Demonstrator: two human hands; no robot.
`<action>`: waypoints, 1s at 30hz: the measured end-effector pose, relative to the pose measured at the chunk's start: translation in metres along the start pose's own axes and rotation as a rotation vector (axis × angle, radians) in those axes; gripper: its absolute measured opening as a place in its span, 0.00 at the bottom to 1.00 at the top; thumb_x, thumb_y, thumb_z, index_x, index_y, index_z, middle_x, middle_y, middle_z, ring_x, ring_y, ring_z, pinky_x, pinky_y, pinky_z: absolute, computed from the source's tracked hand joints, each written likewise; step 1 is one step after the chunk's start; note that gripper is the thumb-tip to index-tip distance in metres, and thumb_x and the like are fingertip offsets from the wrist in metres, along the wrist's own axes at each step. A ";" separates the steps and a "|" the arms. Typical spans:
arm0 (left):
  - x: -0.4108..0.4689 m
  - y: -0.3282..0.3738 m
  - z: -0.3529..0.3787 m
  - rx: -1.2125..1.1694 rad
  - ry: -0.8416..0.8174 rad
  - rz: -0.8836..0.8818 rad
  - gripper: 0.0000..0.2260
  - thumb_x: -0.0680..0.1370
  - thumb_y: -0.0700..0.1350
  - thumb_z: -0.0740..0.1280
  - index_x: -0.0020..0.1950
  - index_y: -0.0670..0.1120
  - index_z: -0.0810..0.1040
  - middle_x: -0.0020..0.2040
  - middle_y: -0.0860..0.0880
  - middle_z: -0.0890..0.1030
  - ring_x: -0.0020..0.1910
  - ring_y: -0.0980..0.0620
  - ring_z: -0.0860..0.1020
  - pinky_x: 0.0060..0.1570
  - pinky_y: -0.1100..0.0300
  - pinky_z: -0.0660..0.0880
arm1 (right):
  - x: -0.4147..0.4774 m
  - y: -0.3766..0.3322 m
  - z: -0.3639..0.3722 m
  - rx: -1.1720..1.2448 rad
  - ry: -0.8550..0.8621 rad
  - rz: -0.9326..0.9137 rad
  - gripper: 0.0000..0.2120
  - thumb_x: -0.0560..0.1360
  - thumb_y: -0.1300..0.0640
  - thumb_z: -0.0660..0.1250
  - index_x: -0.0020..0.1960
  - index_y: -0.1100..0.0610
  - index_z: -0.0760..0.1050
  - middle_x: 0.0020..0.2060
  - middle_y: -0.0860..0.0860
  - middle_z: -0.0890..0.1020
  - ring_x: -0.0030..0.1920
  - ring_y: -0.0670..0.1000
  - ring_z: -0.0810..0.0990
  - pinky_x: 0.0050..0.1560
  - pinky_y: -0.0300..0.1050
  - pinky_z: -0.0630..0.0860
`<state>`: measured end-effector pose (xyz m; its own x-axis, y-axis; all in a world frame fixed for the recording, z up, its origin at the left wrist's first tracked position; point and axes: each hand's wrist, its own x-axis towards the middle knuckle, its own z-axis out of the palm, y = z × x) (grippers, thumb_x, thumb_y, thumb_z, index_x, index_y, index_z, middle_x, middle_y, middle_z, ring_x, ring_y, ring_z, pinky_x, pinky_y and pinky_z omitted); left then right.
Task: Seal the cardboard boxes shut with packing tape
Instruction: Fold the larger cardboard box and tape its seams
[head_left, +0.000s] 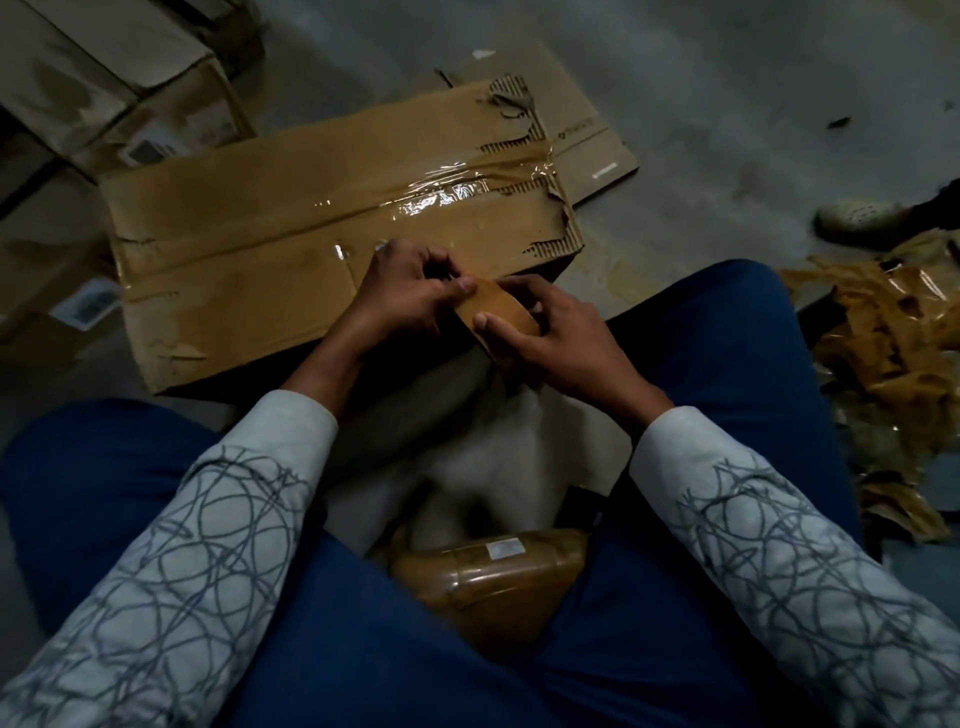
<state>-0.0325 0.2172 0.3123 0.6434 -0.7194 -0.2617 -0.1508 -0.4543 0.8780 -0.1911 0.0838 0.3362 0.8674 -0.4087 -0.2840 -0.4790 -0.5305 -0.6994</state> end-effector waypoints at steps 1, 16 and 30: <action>0.001 0.001 -0.001 0.004 -0.007 -0.001 0.08 0.77 0.40 0.73 0.38 0.49 0.81 0.27 0.57 0.79 0.25 0.62 0.75 0.33 0.62 0.73 | 0.000 -0.002 0.000 0.003 0.003 0.002 0.26 0.75 0.36 0.68 0.69 0.44 0.72 0.54 0.44 0.76 0.57 0.53 0.79 0.54 0.56 0.81; 0.005 -0.002 -0.010 0.088 0.008 -0.006 0.09 0.76 0.41 0.74 0.38 0.52 0.82 0.35 0.50 0.82 0.28 0.59 0.77 0.29 0.59 0.76 | -0.008 0.007 0.002 -0.027 -0.133 0.184 0.25 0.74 0.30 0.63 0.65 0.41 0.72 0.62 0.48 0.76 0.58 0.51 0.78 0.56 0.48 0.78; 0.091 0.087 -0.038 0.317 0.121 0.032 0.02 0.76 0.46 0.74 0.44 0.51 0.83 0.37 0.49 0.84 0.37 0.48 0.82 0.28 0.61 0.75 | -0.021 0.020 -0.040 0.412 0.049 0.270 0.15 0.76 0.33 0.63 0.52 0.42 0.76 0.49 0.52 0.82 0.37 0.53 0.86 0.33 0.49 0.83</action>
<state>0.0411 0.1321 0.3803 0.7163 -0.6769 -0.1696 -0.3859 -0.5867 0.7120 -0.2241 0.0519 0.3542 0.7078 -0.5304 -0.4666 -0.5837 -0.0670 -0.8092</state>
